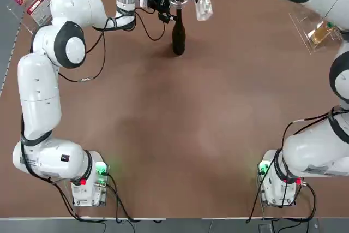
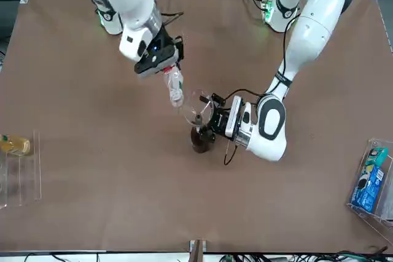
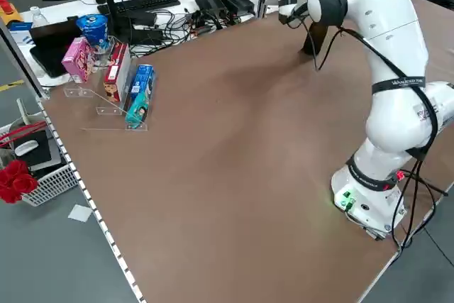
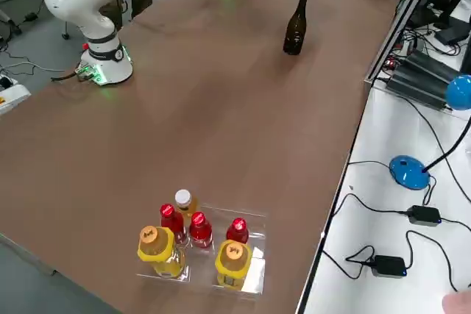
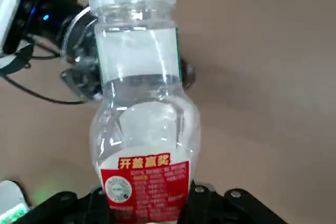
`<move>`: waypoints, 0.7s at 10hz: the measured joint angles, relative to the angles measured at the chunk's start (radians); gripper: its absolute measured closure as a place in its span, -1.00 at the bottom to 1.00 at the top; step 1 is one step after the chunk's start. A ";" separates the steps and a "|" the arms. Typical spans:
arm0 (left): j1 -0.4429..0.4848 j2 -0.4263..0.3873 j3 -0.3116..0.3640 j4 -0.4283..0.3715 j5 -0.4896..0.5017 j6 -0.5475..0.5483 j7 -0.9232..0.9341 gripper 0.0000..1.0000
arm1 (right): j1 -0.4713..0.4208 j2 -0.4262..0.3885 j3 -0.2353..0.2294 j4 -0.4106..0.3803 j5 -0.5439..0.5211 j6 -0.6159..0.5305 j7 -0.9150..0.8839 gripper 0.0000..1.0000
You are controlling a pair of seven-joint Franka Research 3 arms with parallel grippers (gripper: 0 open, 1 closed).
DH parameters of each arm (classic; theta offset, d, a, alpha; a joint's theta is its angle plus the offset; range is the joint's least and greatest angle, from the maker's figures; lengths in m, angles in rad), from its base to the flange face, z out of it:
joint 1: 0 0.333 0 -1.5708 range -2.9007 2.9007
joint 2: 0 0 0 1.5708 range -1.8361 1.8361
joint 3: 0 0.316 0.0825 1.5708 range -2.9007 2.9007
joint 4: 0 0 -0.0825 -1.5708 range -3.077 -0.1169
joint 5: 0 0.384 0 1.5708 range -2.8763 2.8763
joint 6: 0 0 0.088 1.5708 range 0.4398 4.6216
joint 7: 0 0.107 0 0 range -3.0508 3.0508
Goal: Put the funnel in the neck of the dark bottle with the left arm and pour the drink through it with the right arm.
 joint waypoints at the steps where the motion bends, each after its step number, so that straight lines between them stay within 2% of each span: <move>1: 0.005 0.000 0.000 0.001 0.000 0.000 0.000 -1.00 | -0.005 -0.019 -0.082 0.001 0.049 -0.001 -0.137 0.19; 4: 0.054 -0.001 0.001 0.009 0.028 -0.001 0.001 -1.00 | -0.009 -0.057 -0.313 -0.028 0.201 -0.008 -0.565 0.19; 5: 0.075 -0.005 0.000 0.017 0.066 -0.006 0.001 -1.00 | -0.011 -0.076 -0.393 -0.060 0.264 -0.008 -0.713 0.19; 7: 0.126 -0.045 0.000 0.024 0.181 -0.038 -0.034 -1.00 | -0.011 -0.129 -0.520 -0.156 0.369 -0.007 -0.966 0.19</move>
